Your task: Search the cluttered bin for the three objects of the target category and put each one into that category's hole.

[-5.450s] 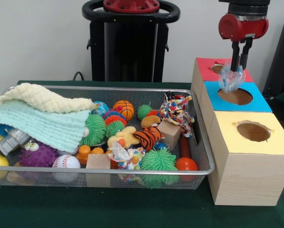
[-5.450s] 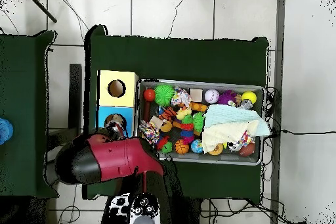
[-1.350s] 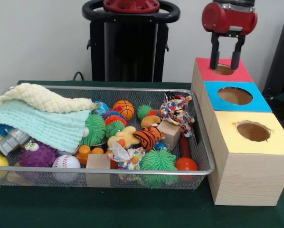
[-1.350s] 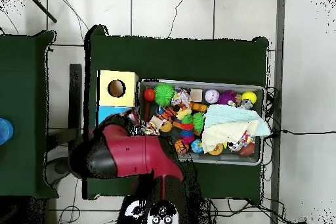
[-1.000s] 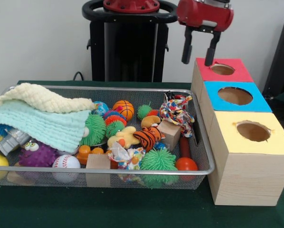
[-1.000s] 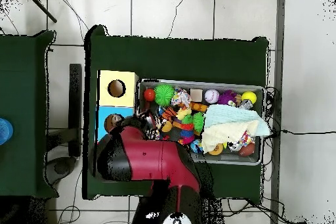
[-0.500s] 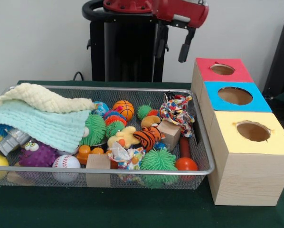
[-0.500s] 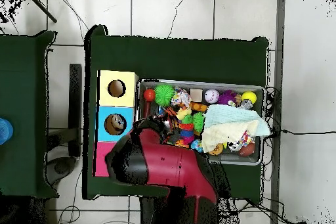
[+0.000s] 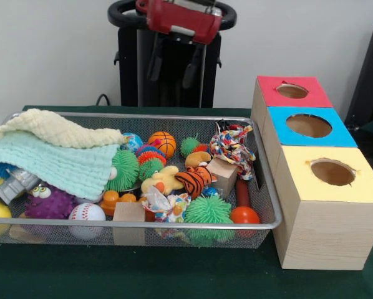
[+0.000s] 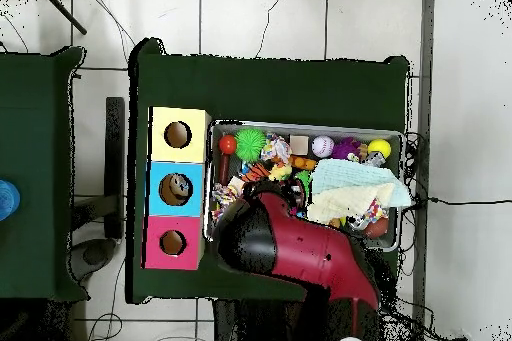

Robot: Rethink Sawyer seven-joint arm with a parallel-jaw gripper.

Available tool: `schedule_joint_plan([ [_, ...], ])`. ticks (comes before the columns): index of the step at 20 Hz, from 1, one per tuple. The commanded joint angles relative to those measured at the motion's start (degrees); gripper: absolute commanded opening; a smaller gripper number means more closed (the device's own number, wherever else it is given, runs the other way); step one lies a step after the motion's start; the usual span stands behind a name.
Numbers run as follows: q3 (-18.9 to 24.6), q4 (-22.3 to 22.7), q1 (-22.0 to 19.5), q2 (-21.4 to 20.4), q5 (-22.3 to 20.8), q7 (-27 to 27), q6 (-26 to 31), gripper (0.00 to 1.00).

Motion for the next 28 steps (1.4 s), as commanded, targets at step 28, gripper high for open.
schedule_joint_plan([
  [28,21.6,0.9,-10.4,7.0,-10.9,4.9,-1.7,1.0],
])
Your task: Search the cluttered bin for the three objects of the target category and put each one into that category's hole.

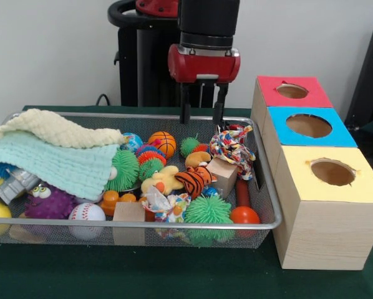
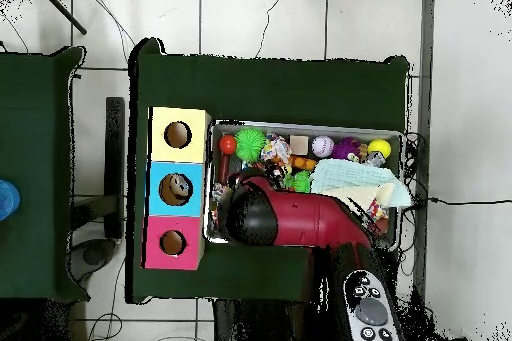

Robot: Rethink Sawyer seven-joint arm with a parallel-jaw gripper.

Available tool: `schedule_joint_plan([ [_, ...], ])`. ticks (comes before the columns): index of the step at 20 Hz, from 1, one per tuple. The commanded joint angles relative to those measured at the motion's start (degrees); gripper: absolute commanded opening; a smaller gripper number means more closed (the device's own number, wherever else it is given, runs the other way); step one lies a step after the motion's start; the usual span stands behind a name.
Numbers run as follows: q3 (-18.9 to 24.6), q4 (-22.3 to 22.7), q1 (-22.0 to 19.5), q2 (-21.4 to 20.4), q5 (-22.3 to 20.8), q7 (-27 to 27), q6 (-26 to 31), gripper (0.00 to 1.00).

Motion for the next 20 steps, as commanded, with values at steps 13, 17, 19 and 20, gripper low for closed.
schedule_joint_plan([
  [13,-0.7,-2.8,2.4,8.7,-0.7,11.1,-12.3,1.0],
  [17,-1.3,-4.7,2.9,10.7,-0.2,10.8,-14.9,1.0],
  [19,-1.5,-5.3,2.7,11.6,-0.1,10.6,-16.5,1.0],
  [20,-1.8,-5.7,2.8,12.0,-0.1,10.5,-17.2,1.0],
])
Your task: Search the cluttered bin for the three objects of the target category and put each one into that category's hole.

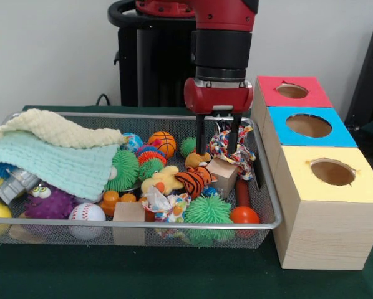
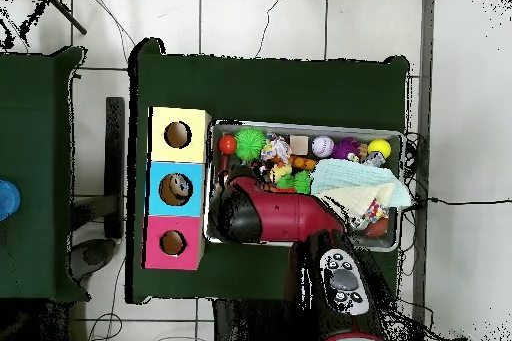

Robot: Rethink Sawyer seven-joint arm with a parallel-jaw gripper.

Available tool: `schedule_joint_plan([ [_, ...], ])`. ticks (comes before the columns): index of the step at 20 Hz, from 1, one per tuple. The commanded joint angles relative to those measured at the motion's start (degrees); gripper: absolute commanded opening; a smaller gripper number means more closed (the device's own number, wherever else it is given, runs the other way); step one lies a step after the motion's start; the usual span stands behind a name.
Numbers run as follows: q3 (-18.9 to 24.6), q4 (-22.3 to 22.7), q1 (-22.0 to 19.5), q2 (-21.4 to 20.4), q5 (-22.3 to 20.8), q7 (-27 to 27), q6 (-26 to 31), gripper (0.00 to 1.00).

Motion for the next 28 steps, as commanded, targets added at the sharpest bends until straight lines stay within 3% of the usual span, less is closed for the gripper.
schedule_joint_plan([
  [1,-0.7,-4.9,0.1,4.9,0.2,10.3,-5.2,1.0],
  [11,-1.7,-5.9,0.0,7.2,0.1,8.9,-4.5,1.0],
  [18,-6.3,-6.9,3.0,8.3,1.1,8.4,1.4,1.0],
  [23,-6.7,-8.7,3.4,10.4,0.4,7.7,-0.2,1.0],
  [28,-9.2,-13.1,6.8,14.8,1.3,8.5,-2.8,1.0],
])
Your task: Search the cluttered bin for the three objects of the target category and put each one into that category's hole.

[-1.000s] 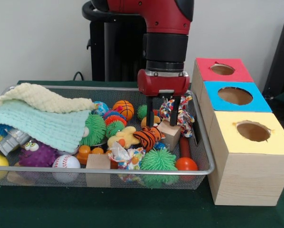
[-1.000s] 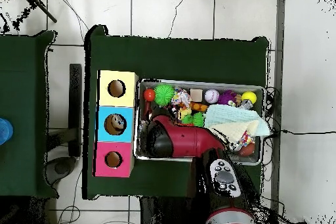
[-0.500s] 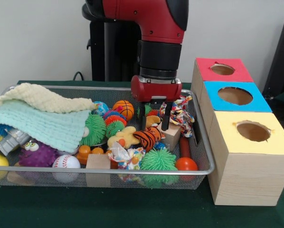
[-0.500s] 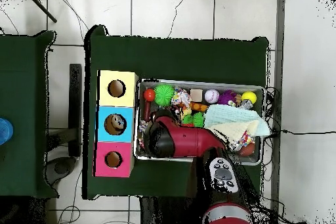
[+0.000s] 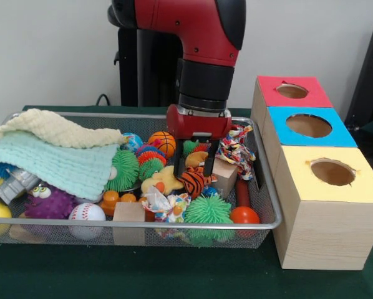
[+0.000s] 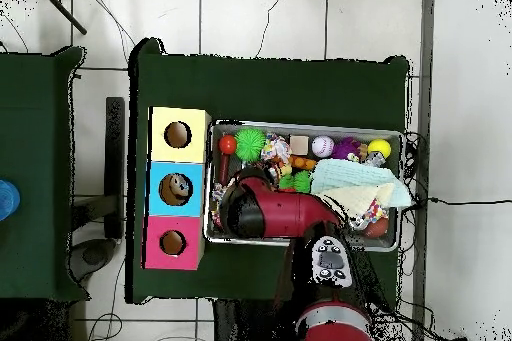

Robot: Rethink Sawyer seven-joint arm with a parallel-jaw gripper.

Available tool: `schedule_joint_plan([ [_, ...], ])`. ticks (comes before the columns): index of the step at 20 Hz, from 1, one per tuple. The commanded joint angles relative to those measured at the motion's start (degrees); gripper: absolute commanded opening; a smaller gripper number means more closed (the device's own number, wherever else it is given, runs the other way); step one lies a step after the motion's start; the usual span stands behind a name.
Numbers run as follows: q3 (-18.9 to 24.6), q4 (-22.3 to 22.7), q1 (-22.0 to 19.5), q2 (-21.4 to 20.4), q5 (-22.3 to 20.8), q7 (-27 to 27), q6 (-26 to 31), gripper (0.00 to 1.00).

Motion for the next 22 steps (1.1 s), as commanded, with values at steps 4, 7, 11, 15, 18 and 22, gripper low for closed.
schedule_joint_plan([
  [4,-3.3,-10.3,3.9,9.4,2.1,9.3,-0.9,1.0],
  [7,-2.4,-10.9,3.3,10.0,1.8,9.3,-1.0,1.0],
  [11,0.2,-10.6,1.9,10.4,1.1,9.3,-1.7,1.0],
  [15,0.1,-10.0,2.6,10.1,1.4,10.1,-2.0,1.0],
  [18,1.7,-9.4,2.1,9.1,1.1,9.6,-0.9,1.0],
  [22,5.0,-6.6,-0.1,6.4,-0.4,7.6,1.8,1.0],
])
